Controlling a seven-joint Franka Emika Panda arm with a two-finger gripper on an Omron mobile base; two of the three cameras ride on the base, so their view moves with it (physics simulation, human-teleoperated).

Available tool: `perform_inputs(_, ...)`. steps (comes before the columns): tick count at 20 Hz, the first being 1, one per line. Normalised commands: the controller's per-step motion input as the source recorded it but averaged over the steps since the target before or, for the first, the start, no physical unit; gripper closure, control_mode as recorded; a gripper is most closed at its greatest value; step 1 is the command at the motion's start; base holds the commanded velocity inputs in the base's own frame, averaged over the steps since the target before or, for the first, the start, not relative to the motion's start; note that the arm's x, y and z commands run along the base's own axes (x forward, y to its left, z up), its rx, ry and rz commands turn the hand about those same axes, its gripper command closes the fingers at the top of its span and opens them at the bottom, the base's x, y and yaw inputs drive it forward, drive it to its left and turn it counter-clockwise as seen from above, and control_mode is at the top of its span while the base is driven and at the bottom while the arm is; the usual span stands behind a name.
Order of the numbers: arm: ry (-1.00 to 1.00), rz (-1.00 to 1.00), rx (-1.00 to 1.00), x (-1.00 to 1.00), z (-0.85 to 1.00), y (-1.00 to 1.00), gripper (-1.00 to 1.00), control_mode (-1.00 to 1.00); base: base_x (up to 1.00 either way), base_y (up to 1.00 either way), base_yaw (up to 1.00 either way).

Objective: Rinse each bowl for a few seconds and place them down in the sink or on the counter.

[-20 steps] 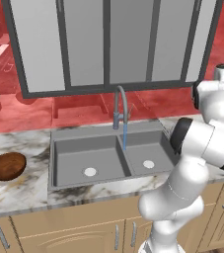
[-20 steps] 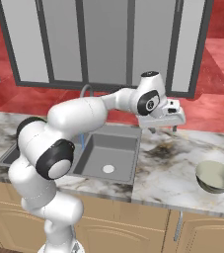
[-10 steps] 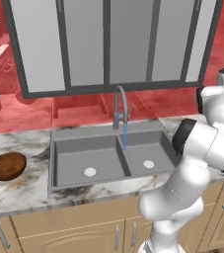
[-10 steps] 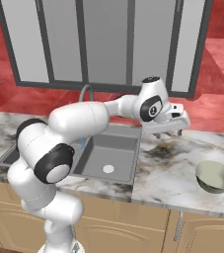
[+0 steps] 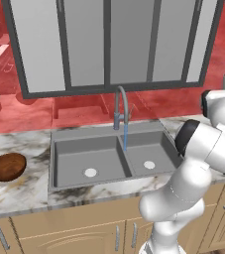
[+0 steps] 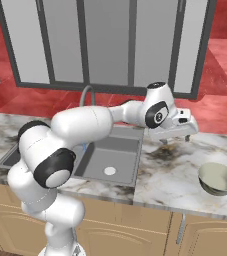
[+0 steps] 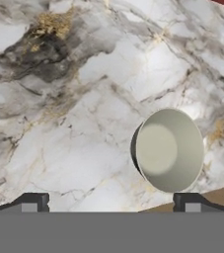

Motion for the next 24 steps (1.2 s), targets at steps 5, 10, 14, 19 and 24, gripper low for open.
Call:
perform_inputs(5,0.00,0.00,0.00,-0.06,-0.08,-0.10,-1.00,-1.00,0.00,0.00,0.00)
perform_inputs(10,0.00,0.01,0.00,-0.03,-0.07,-0.10,-1.00,-1.00,0.00,0.00,0.00)
perform_inputs(14,0.00,0.00,0.00,-0.06,-0.07,-0.09,-1.00,-1.00,0.00,0.00,0.00)
perform_inputs(19,0.00,0.00,0.00,-0.06,-0.08,-0.11,-1.00,-1.00,0.00,0.00,0.00)
perform_inputs(24,0.00,0.00,0.00,-0.05,-0.10,-0.12,-1.00,-1.00,0.00,0.00,0.00)
